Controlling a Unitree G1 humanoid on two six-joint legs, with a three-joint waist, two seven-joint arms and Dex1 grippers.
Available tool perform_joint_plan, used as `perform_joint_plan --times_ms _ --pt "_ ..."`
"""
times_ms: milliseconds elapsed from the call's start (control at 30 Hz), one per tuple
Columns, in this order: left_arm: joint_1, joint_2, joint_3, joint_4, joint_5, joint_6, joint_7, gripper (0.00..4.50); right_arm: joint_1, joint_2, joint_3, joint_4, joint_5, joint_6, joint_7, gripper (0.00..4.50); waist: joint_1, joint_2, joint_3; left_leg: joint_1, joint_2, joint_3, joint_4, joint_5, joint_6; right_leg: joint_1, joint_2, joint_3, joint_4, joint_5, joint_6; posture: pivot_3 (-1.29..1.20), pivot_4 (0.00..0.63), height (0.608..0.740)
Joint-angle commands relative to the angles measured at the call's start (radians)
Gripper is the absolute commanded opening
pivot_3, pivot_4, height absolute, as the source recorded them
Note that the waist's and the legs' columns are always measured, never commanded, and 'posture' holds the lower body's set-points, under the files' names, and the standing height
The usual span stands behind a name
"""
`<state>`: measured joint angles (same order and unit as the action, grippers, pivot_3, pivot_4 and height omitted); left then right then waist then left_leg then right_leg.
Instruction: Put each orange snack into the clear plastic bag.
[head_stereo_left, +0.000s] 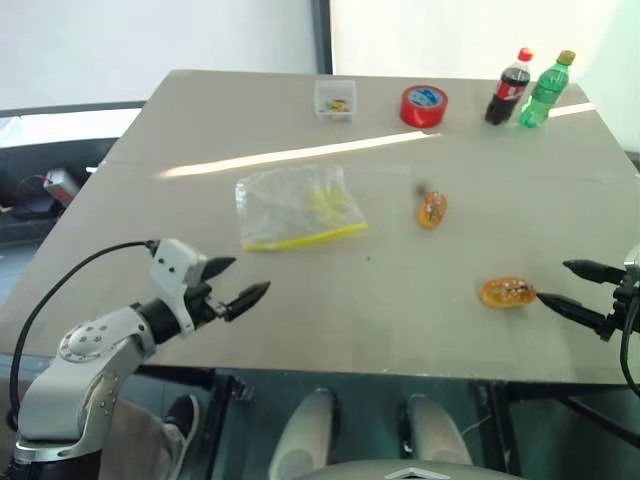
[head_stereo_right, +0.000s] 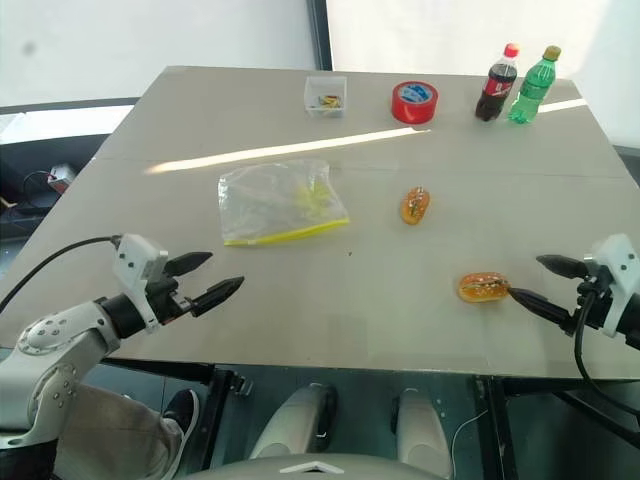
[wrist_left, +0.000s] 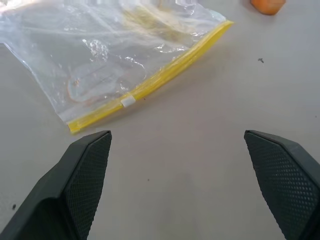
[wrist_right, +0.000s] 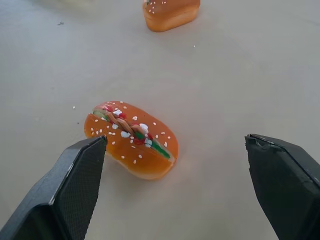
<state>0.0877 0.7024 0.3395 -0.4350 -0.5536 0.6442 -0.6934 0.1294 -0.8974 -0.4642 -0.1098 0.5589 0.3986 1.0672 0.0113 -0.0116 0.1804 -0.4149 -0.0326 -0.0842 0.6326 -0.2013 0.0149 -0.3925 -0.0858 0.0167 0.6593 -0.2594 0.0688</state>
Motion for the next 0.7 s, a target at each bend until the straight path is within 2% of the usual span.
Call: perform_joint_plan --times_ms 33,200,367,500,700 --pt "-0.076 0.000 0.050 0.061 -0.041 0.045 0.036 4.48 -0.054 -0.007 -0.014 -0.106 0.046 0.045 -0.038 4.50 -0.001 0.000 0.000 0.000 0.000 0.000 0.000 0.000 0.000 0.000 0.000 0.000 0.000 0.000 0.000 0.00 0.150 0.740" --pt "-0.223 -0.002 0.059 0.239 -0.076 0.108 0.049 4.48 -0.159 0.013 0.087 -0.237 0.061 0.147 -0.142 4.50 -0.001 0.000 0.000 0.000 0.000 -0.001 0.000 0.000 0.000 0.000 0.002 -0.001 0.001 0.002 0.004 0.00 0.150 0.740" --pt "-0.384 -0.022 -0.004 0.461 -0.045 0.114 0.040 4.48 -0.325 0.067 0.240 -0.371 0.077 0.278 -0.280 4.50 -0.001 -0.001 0.000 -0.001 0.000 -0.001 0.000 0.000 0.000 -0.002 0.002 -0.001 0.001 0.002 0.004 0.00 0.150 0.740" --pt "-0.496 -0.057 -0.049 0.634 -0.026 0.104 0.011 4.48 -0.404 0.107 0.334 -0.408 0.059 0.300 -0.318 4.50 0.001 -0.002 0.001 -0.002 -0.001 -0.002 0.000 0.000 0.000 -0.002 0.002 -0.001 0.001 0.003 0.004 0.00 0.150 0.740" --pt "-0.646 -0.131 -0.113 0.900 0.050 0.042 0.008 4.48 -0.431 0.158 0.391 -0.426 0.045 0.292 -0.346 4.50 0.003 -0.002 0.000 -0.002 -0.003 -0.003 0.000 0.000 0.000 -0.002 0.000 -0.002 0.001 0.003 0.004 0.00 0.150 0.740"
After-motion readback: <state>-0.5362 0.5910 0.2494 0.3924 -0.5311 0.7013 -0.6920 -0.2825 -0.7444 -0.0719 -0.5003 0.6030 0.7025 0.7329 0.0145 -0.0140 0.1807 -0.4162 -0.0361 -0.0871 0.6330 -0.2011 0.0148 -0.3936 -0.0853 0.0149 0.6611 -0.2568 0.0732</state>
